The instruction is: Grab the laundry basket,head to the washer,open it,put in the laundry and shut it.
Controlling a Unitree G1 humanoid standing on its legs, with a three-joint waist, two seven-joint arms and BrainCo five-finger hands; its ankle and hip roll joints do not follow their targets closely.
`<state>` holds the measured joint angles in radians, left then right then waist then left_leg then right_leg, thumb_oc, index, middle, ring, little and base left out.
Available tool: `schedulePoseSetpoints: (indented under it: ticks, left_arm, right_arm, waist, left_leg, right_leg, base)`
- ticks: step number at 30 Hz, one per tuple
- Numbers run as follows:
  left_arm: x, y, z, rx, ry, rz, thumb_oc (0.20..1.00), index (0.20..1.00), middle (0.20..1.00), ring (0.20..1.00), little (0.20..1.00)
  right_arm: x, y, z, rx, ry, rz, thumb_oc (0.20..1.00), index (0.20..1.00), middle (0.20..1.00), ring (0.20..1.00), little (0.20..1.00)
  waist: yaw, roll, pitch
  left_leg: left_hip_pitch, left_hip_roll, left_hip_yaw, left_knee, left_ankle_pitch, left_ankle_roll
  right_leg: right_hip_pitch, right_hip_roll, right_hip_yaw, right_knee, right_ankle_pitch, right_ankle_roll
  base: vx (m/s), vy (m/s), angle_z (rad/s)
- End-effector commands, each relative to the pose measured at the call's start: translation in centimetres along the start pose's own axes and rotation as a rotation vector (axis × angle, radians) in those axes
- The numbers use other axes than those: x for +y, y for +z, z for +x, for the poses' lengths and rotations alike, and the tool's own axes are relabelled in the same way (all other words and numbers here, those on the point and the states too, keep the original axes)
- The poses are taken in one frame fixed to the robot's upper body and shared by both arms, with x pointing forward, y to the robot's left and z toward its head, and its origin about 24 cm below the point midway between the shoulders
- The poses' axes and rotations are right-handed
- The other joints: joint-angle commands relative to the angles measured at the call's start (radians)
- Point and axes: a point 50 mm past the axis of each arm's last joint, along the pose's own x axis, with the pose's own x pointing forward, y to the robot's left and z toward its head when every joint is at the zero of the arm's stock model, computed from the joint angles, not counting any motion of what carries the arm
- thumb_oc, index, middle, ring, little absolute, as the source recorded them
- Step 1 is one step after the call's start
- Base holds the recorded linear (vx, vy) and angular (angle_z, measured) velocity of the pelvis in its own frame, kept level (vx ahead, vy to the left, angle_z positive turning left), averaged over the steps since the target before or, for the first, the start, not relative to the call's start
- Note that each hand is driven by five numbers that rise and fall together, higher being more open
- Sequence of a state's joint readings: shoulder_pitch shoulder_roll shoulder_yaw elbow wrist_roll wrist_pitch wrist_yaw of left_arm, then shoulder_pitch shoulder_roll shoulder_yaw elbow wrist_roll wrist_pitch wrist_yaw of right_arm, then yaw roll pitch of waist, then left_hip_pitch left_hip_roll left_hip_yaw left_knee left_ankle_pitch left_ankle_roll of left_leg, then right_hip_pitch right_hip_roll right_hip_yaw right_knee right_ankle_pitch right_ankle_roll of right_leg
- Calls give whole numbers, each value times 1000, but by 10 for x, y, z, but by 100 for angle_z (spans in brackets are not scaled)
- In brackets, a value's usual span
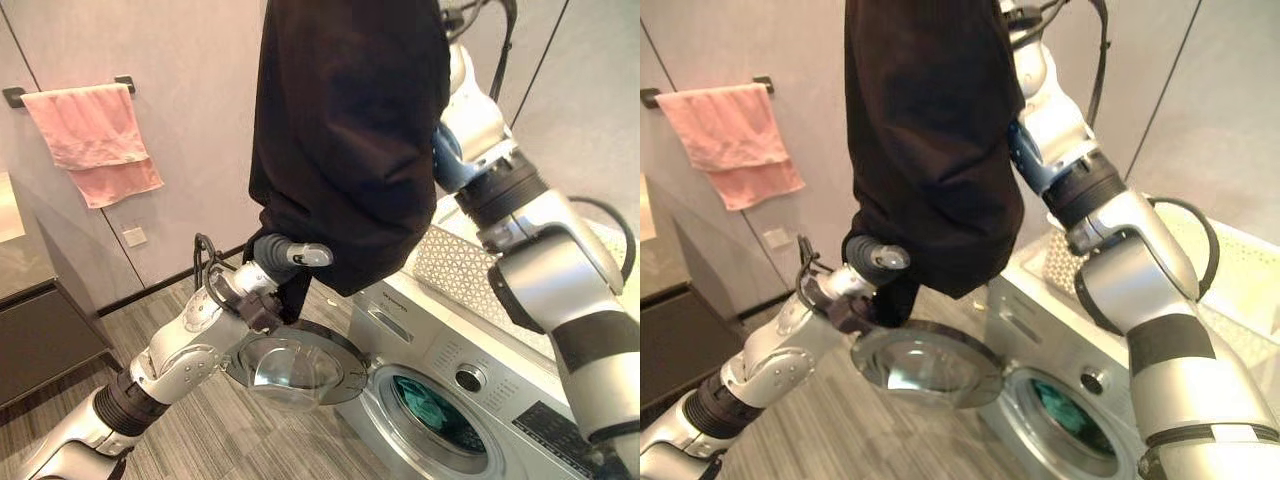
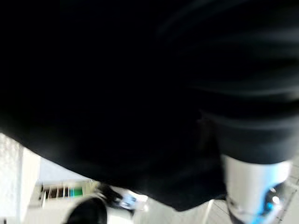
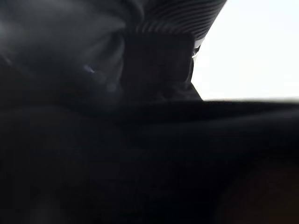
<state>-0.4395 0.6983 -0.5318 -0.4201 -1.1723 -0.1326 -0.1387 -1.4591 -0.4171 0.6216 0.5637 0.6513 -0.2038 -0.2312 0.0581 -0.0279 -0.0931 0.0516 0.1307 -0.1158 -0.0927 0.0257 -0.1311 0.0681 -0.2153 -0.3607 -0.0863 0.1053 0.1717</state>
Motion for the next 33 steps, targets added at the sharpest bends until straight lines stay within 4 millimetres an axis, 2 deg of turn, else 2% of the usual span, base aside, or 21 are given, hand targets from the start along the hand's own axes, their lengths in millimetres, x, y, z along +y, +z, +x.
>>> schedulePoseSetpoints:
  ticks: [1, 3, 8, 11, 12, 14, 18, 22, 24, 26, 33]
  left_arm:
    - [-4, 30, 5, -132, -55, 43, 1000, 1000, 1000, 1000, 1000]
    - [-3, 29, 3, -130, -46, 46, 1000, 1000, 1000, 1000, 1000]
    - [6, 29, -8, -88, 15, 64, 1000, 1000, 1000, 1000, 1000]
    - [7, 29, -10, -73, 24, 74, 1000, 1000, 1000, 1000, 1000]
    - [6, 28, -10, -69, 14, 60, 1000, 1000, 1000, 1000, 1000]
    - [6, 29, -10, -73, 11, 61, 1000, 1000, 1000, 1000, 1000]
    - [2, 28, 7, -104, -42, 46, 1000, 1000, 1000, 1000, 1000]
    - [-3, 26, 24, -131, -73, 27, 1000, 1000, 1000, 1000, 1000]
    - [-4, 26, 29, -134, -82, 25, 1000, 1000, 1000, 1000, 1000]
    - [-8, 28, 43, -153, -107, 20, 1000, 1000, 1000, 1000, 1000]
    - [-17, 33, 57, -195, -151, 12, 1000, 1000, 1000, 1000, 1000]
  right_arm:
    - [-19, 36, 10, -137, 2, -123, 200, 200, 200, 200, 200]
    - [-15, 32, 2, -141, 24, -103, 200, 200, 200, 200, 200]
    - [2, 23, -42, -137, 274, -6, 200, 200, 200, 200, 200]
    - [0, 30, -52, -149, 356, -66, 200, 200, 200, 200, 200]
    - [-9, 30, -60, -138, 376, -147, 200, 200, 200, 200, 200]
    - [-13, 29, -63, -131, 378, -173, 200, 200, 200, 200, 200]
    - [-20, 18, -81, -73, 437, -304, 200, 200, 200, 200, 200]
    - [-23, 6, -88, -43, 402, -317, 200, 200, 200, 200, 200]
    - [-22, 3, -90, -33, 403, -301, 200, 200, 200, 200, 200]
    - [-17, -6, -96, -1, 411, -237, 200, 200, 200, 200, 200]
    - [-15, -14, -100, 37, 415, -213, 200, 200, 200, 200, 200]
  waist:
    - [28, -58, -2]
    - [28, -55, 1]
    - [9, -47, 23]
    - [1, -46, 26]
    - [-4, -44, 28]
    - [-5, -44, 30]
    - [-18, -38, 36]
    - [-20, -29, 42]
    - [-22, -26, 43]
    - [-28, -20, 48]
    - [-34, -14, 51]
  left_leg:
    - [46, 2, 49, 5, -43, 24]
    - [49, 0, 51, 5, -44, 25]
    - [60, -2, 71, 5, -48, 25]
    - [63, -2, 77, 5, -50, 24]
    - [67, -1, 81, 5, -52, 24]
    - [70, 0, 83, 5, -53, 24]
    - [76, 3, 90, 5, -58, 22]
    - [77, 5, 94, 5, -59, 22]
    - [77, 5, 95, 5, -60, 23]
    - [74, 6, 102, 5, -58, 22]
    - [65, 8, 106, 5, -53, 19]
  right_leg:
    - [3, -67, 65, -1, 34, 32]
    - [4, -69, 67, -1, 34, 32]
    - [1, -72, 76, -1, 38, 34]
    - [-2, -71, 81, -1, 38, 35]
    - [-3, -69, 85, -1, 38, 36]
    - [-3, -68, 87, -1, 38, 36]
    - [-3, -65, 89, -1, 36, 40]
    - [-5, -64, 91, -1, 35, 42]
    - [-7, -64, 92, -1, 35, 41]
    - [-16, -62, 97, -1, 35, 42]
    - [-26, -59, 101, -1, 36, 41]
  base:
    - [0, 0, 0]
    - [0, 0, 0]
    - [0, 0, -5]
    - [3, -4, -9]
    - [14, -2, -4]
    - [14, -3, -4]
    - [12, -7, -9]
    - [4, -2, -9]
    - [0, 0, 0]
    - [0, 0, 0]
    - [-1, -1, -2]
